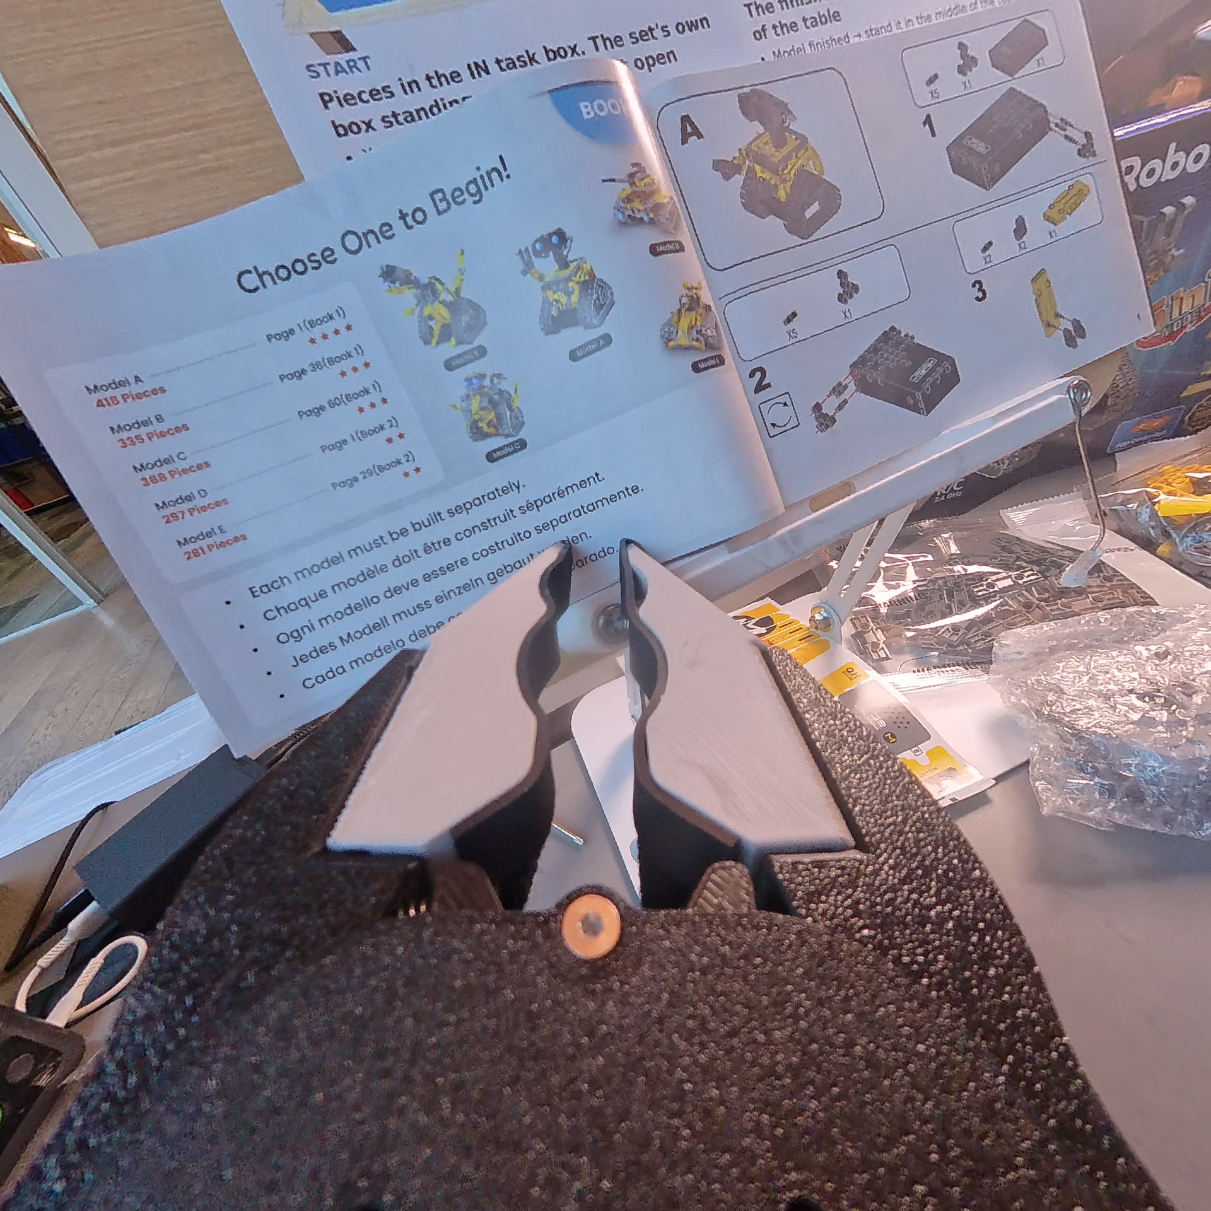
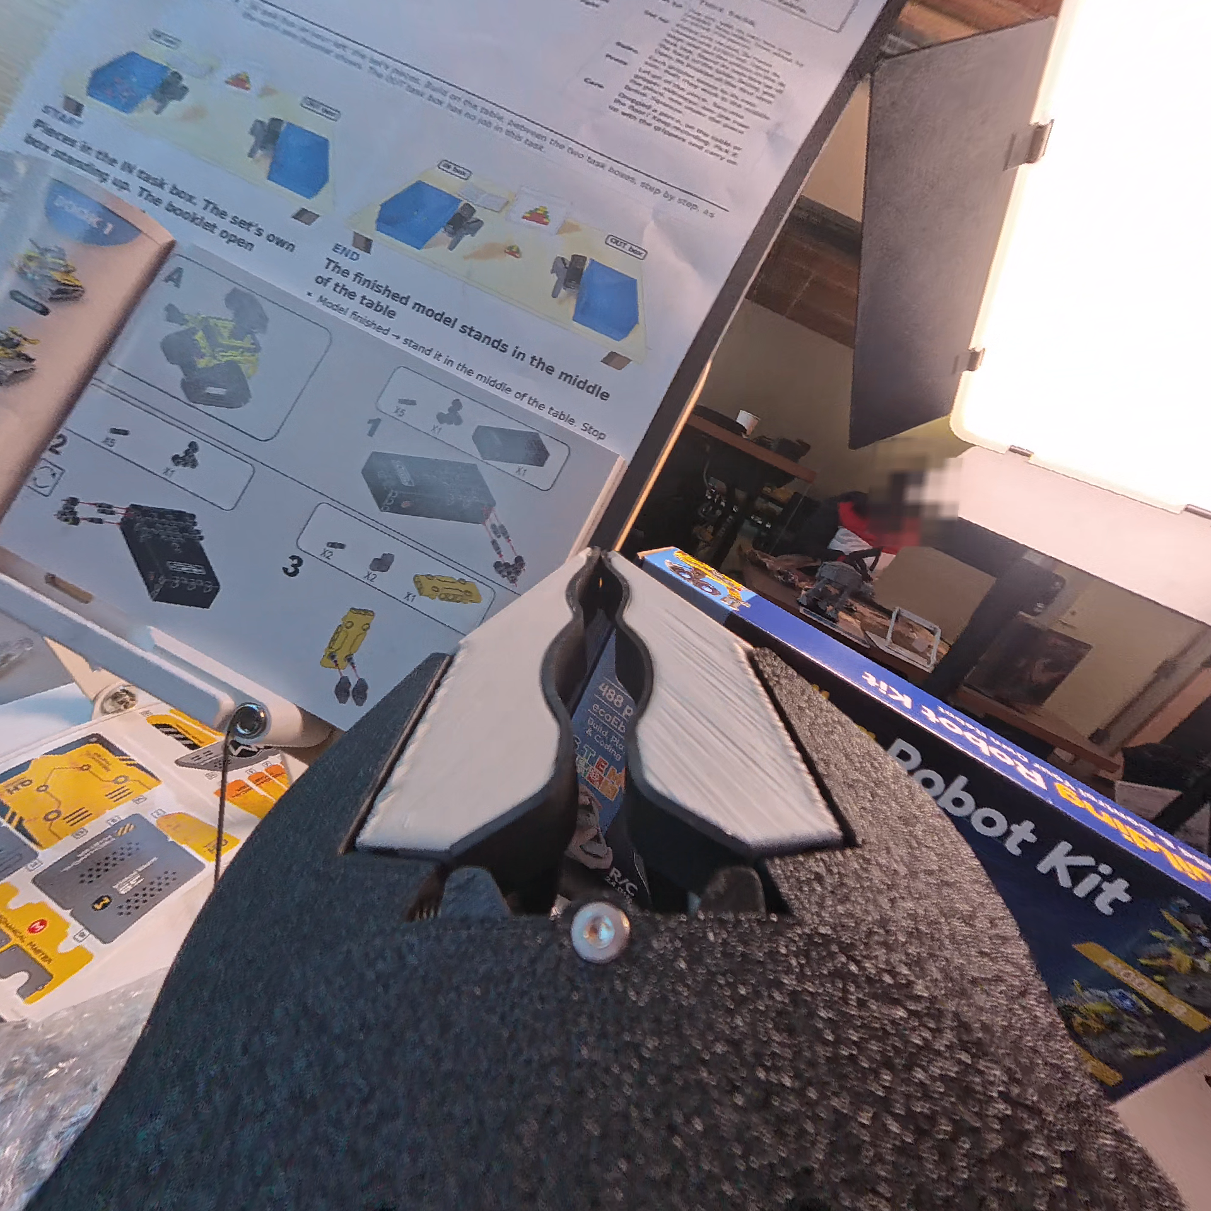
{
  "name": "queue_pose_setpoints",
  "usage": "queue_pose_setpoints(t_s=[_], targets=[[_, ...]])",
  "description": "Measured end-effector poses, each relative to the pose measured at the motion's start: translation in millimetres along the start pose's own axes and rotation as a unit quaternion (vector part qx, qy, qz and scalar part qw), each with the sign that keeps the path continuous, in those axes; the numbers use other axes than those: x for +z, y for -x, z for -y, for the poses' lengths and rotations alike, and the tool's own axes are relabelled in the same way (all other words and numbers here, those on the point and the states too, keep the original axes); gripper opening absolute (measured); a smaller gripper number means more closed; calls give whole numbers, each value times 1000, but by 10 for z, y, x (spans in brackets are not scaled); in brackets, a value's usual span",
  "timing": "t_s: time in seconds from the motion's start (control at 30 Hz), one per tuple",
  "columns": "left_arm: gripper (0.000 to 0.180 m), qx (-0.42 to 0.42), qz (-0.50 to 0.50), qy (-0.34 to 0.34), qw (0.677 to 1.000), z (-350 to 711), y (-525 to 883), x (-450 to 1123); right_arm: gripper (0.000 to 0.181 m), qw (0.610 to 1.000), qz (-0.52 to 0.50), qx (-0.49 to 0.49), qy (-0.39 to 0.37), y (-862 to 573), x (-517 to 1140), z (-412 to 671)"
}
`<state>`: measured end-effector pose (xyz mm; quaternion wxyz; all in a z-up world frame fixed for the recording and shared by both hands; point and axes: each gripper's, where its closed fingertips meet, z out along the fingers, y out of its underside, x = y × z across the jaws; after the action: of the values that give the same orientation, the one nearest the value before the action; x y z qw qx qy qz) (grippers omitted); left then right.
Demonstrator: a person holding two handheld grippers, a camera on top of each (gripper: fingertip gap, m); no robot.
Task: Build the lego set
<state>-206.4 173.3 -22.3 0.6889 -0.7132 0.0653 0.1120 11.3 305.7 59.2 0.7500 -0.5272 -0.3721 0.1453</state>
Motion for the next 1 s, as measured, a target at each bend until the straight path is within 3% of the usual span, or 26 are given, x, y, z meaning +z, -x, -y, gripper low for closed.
queue_pose_setpoints(t_s=[0.17,0.7,1.0], targets=[[14,1,0,1,1000,0,0,-2,0,999,20,-43,15,229,69,-57],[14,2,1,-1,1000,0,-3,-2,0,999,18,-29,29,274,125,-149],[16,3,-2,5,1000,7,-13,-6,4,995,-22,84,-55,-230,-158,375]])
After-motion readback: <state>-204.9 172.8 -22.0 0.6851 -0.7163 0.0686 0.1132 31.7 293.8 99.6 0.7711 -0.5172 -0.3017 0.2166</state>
